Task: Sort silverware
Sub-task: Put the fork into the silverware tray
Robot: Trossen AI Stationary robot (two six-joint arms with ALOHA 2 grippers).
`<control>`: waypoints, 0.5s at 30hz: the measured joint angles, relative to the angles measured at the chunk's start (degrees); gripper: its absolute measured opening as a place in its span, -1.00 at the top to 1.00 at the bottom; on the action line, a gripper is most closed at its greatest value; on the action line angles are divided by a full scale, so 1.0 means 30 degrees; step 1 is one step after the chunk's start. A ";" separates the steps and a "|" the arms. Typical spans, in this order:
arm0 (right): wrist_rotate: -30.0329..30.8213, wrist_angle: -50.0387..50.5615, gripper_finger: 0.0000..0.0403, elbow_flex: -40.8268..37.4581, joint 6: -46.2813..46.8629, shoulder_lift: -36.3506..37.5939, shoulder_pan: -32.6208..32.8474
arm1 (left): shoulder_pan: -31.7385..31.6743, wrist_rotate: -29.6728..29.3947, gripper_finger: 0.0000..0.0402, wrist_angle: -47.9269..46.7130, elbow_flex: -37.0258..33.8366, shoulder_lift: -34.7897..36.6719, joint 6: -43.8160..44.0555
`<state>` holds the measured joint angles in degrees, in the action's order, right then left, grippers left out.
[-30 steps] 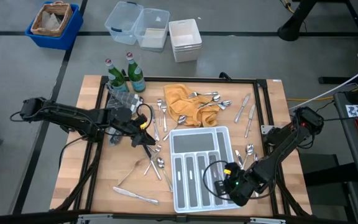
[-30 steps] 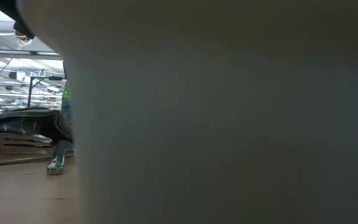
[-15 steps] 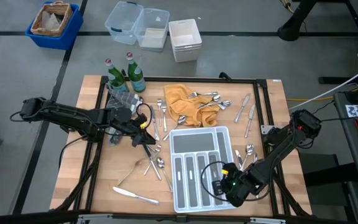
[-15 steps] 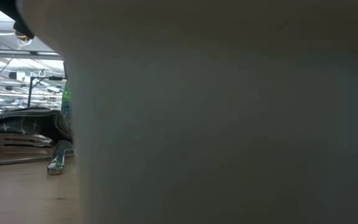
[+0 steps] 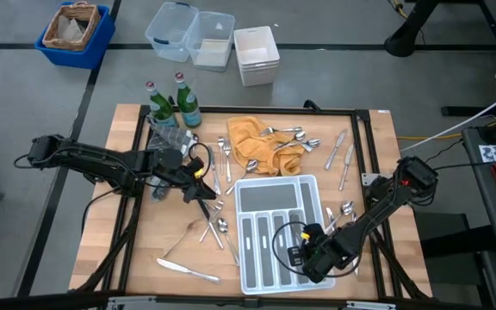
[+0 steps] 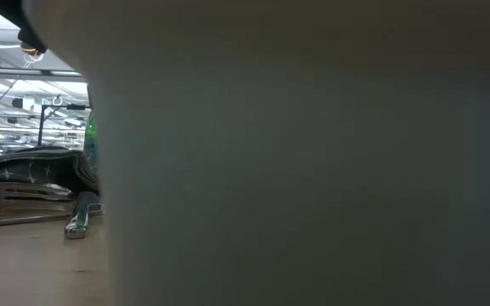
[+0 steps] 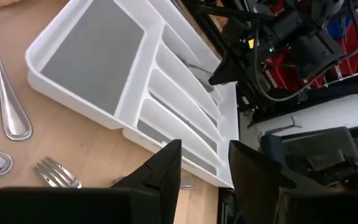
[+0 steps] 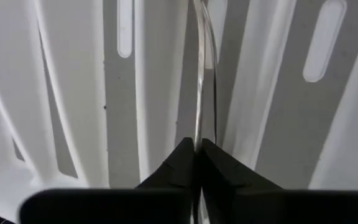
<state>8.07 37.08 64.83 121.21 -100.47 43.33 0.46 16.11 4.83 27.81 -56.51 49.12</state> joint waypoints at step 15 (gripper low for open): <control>-0.0546 0.0095 0.55 0.0001 -0.0015 0.0000 0.0007 | 0.0013 0.1103 0.39 -0.6260 0.0000 0.0000 0.0715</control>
<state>6.43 37.37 64.84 121.16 -100.47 43.35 0.49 19.42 -13.94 27.81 -56.51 51.27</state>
